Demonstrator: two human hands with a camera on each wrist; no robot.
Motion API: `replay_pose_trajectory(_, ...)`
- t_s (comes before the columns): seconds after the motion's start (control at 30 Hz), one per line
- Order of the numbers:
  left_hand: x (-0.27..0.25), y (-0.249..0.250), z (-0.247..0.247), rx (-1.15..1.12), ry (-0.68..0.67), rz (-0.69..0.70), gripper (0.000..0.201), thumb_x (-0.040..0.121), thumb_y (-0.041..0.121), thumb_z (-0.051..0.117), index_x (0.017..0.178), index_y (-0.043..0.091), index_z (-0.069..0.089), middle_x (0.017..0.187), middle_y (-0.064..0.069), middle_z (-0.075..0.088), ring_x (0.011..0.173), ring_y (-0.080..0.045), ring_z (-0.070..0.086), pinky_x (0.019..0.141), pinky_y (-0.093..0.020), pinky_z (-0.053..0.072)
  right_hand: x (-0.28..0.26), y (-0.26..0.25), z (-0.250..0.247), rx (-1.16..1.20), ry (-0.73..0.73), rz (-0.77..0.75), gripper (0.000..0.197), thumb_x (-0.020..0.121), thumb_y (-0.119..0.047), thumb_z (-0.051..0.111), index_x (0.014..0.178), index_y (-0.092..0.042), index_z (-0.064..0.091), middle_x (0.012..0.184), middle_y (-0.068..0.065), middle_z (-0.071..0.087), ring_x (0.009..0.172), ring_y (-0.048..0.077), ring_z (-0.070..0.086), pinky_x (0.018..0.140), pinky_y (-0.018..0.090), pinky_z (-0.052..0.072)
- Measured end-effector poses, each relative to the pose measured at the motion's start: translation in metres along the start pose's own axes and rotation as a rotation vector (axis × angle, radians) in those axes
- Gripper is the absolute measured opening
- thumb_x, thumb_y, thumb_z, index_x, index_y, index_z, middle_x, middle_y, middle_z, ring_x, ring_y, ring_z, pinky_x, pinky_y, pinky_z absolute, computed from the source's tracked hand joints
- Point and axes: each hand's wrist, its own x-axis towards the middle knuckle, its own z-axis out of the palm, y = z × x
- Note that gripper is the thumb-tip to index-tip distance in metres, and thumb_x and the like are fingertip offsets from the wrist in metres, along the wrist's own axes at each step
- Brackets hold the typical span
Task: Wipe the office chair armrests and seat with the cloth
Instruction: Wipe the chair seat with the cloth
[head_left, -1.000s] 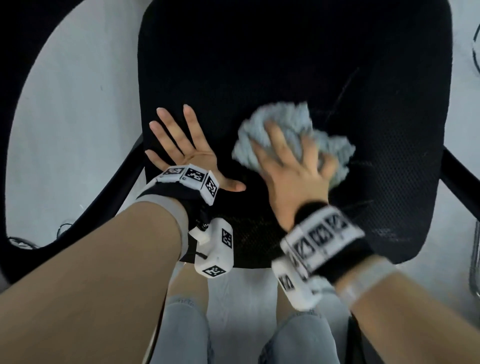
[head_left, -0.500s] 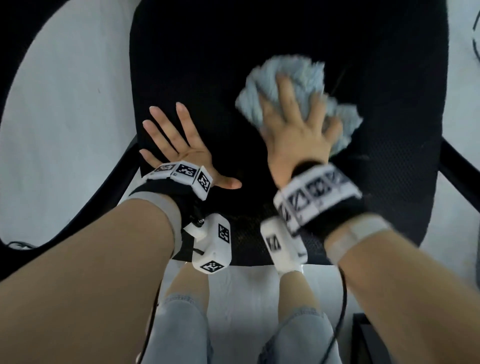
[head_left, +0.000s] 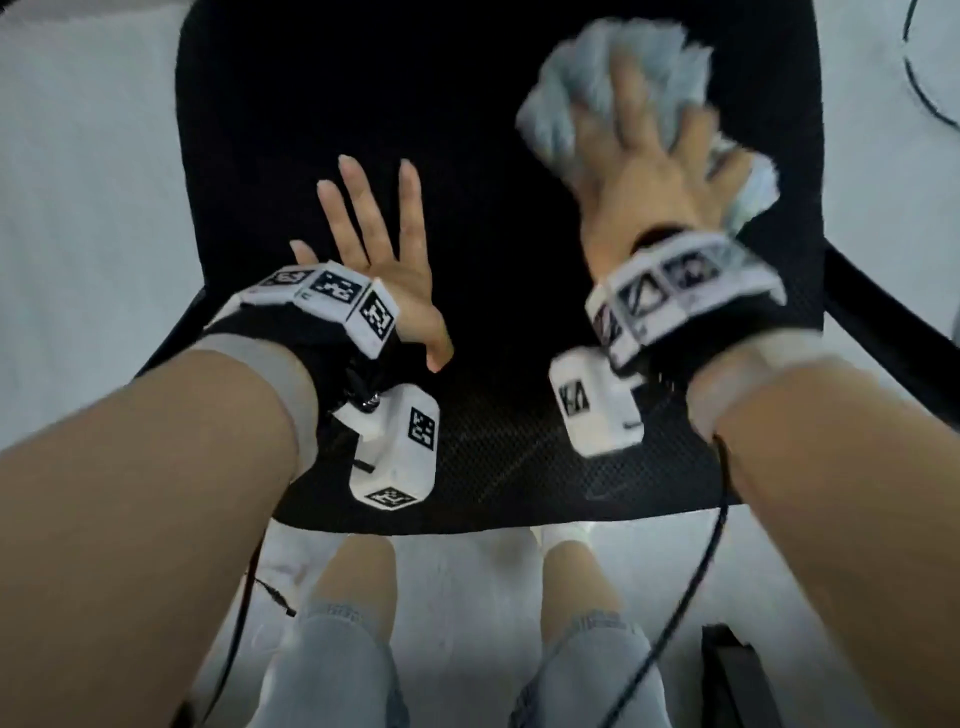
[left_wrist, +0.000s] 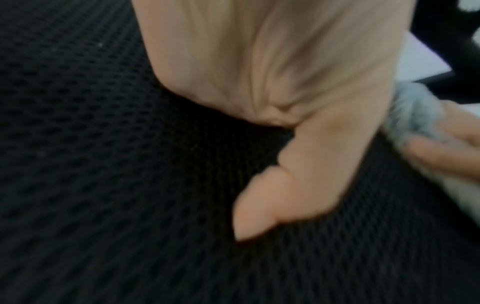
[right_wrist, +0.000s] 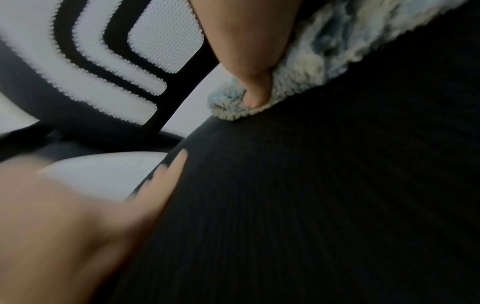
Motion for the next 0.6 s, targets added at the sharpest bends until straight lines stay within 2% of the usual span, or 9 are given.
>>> replay_pose_trajectory(0.07, -0.001, 0.002, 0.002, -0.025, 0.060, 0.018, 0.142, 0.045, 0.077, 0.063, 0.141, 0.022, -0.027, 0.150, -0.018, -0.027, 0.139, -0.039, -0.021, 0.105, -0.066, -0.006, 0.021, -0.001, -0.007, 0.108, 0.080, 0.118, 0.055, 0.088, -0.019, 0.043, 0.136, -0.042, 0.028, 0.153, -0.004, 0.012, 0.133, 0.035, 0.019, 0.103, 0.056, 0.018)
replay_pose_trajectory(0.1, -0.002, 0.005, 0.003, -0.038, 0.145, 0.001, 0.142, 0.036, 0.093, 0.041, 0.144, 0.023, -0.017, 0.153, -0.019, -0.017, 0.141, -0.039, -0.014, 0.106, -0.065, -0.004, 0.019, -0.005, -0.007, 0.126, 0.075, 0.152, 0.054, 0.089, -0.019, 0.042, 0.136, -0.042, 0.028, 0.153, -0.004, 0.013, 0.133, 0.035, 0.018, 0.104, 0.055, 0.018)
replay_pose_trajectory(0.13, -0.004, 0.008, 0.005, -0.043, 0.207, -0.015, 0.144, 0.027, 0.099, 0.019, 0.146, 0.023, -0.009, 0.154, -0.020, -0.009, 0.142, -0.038, -0.008, 0.106, -0.064, -0.003, 0.011, -0.010, -0.004, 0.110, 0.057, 0.164, 0.056, 0.090, -0.018, 0.041, 0.137, -0.043, 0.026, 0.154, -0.006, 0.010, 0.135, 0.034, 0.015, 0.104, 0.056, 0.016)
replay_pose_trajectory(0.17, -0.005, 0.010, 0.007, -0.038, 0.237, -0.024, 0.145, 0.025, 0.099, 0.012, 0.146, 0.022, -0.008, 0.154, -0.021, -0.007, 0.142, -0.039, -0.006, 0.106, -0.064, -0.003, -0.004, -0.014, 0.003, 0.081, 0.021, 0.137, 0.057, 0.091, -0.017, 0.040, 0.138, -0.044, 0.022, 0.155, -0.010, 0.005, 0.136, 0.033, 0.009, 0.104, 0.058, 0.014)
replay_pose_trajectory(0.27, -0.006, 0.015, 0.005, -0.030, 0.132, -0.039, 0.150, 0.034, 0.087, 0.056, 0.139, 0.023, -0.029, 0.150, -0.022, -0.025, 0.138, -0.040, -0.022, 0.104, -0.067, -0.007, -0.075, -0.011, 0.027, 0.072, -0.180, 0.007, 0.059, 0.093, -0.020, 0.038, 0.140, -0.045, 0.012, 0.153, -0.017, -0.008, 0.129, 0.026, -0.005, 0.104, 0.062, 0.010)
replay_pose_trajectory(0.33, -0.004, 0.016, 0.004, -0.001, 0.109, -0.034, 0.154, 0.032, 0.082, 0.062, 0.138, 0.022, -0.032, 0.147, -0.023, -0.030, 0.136, -0.039, -0.027, 0.103, -0.067, -0.008, -0.105, 0.003, 0.032, 0.028, -0.231, -0.100, 0.058, 0.095, -0.025, 0.039, 0.140, -0.046, 0.011, 0.152, -0.019, -0.011, 0.125, 0.023, -0.008, 0.104, 0.059, 0.012)
replay_pose_trajectory(0.43, -0.003, 0.018, 0.003, -0.032, 0.093, -0.061, 0.157, 0.032, 0.076, 0.069, 0.132, 0.019, -0.039, 0.147, -0.022, -0.032, 0.136, -0.041, -0.027, 0.103, -0.068, -0.007, -0.067, 0.022, 0.018, -0.069, -0.164, -0.098, 0.063, 0.092, -0.019, 0.039, 0.139, -0.048, 0.008, 0.153, -0.018, -0.011, 0.129, 0.026, -0.002, 0.101, 0.056, 0.016)
replay_pose_trajectory(0.53, 0.000, 0.018, 0.004, 0.019, 0.063, -0.114, 0.154, 0.037, 0.069, 0.076, 0.118, 0.019, -0.046, 0.147, -0.017, -0.034, 0.135, -0.042, -0.026, 0.104, -0.067, -0.005, 0.007, 0.017, -0.004, 0.010, 0.005, 0.090, 0.072, 0.086, -0.011, 0.042, 0.140, -0.046, 0.012, 0.155, -0.015, -0.002, 0.134, 0.033, 0.012, 0.101, 0.055, 0.018)
replay_pose_trajectory(0.6, 0.001, 0.014, 0.003, -0.044, 0.062, -0.106, 0.149, 0.040, 0.081, 0.063, 0.114, 0.022, -0.051, 0.148, -0.019, -0.031, 0.136, -0.044, -0.023, 0.102, -0.068, -0.006, 0.030, 0.004, -0.014, 0.052, 0.019, 0.179, 0.073, 0.085, -0.009, 0.043, 0.141, -0.044, 0.011, 0.155, -0.016, -0.006, 0.136, 0.034, 0.008, 0.103, 0.056, 0.015)
